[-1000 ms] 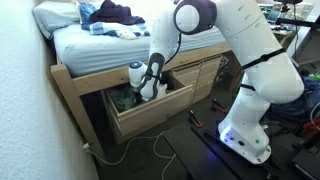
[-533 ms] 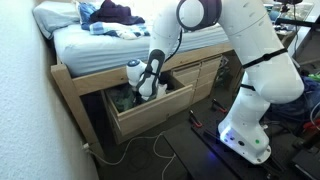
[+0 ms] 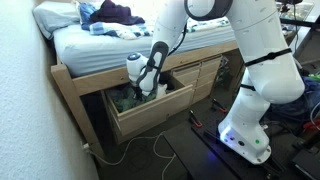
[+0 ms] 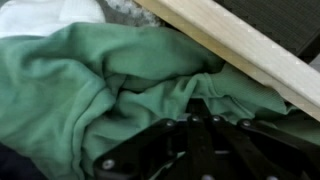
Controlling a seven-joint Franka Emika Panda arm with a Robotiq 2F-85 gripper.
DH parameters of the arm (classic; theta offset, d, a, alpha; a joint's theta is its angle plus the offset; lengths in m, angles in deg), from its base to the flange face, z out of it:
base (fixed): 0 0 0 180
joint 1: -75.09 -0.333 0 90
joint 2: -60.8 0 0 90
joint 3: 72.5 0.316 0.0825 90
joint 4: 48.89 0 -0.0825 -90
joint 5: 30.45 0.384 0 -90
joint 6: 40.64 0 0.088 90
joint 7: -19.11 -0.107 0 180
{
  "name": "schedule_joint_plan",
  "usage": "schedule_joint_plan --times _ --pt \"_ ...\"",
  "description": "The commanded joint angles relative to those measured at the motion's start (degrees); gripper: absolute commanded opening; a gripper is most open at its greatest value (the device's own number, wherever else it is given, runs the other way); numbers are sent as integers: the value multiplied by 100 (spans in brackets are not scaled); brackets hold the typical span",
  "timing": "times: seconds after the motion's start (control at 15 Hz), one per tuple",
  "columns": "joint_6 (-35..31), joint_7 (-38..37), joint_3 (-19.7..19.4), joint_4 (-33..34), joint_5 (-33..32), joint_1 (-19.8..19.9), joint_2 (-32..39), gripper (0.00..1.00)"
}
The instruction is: Open the topmost drawer on the left, push the clothes inside it down, and then close the drawer
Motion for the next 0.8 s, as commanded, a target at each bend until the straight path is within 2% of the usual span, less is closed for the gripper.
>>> schedule_joint_plan --times 0.0,0.07,0.47,0.53,0.73 --pt "615 -244 80 -402 -6 -48 -641 0" --pt "861 -345 95 -443 -27 -62 -754 0" --pt "2235 -634 807 -776 139 425 -1515 0" --pt "1989 -656 817 -425 -121 479 -1063 0" --pt "2046 -653 968 -431 -177 618 -1107 1"
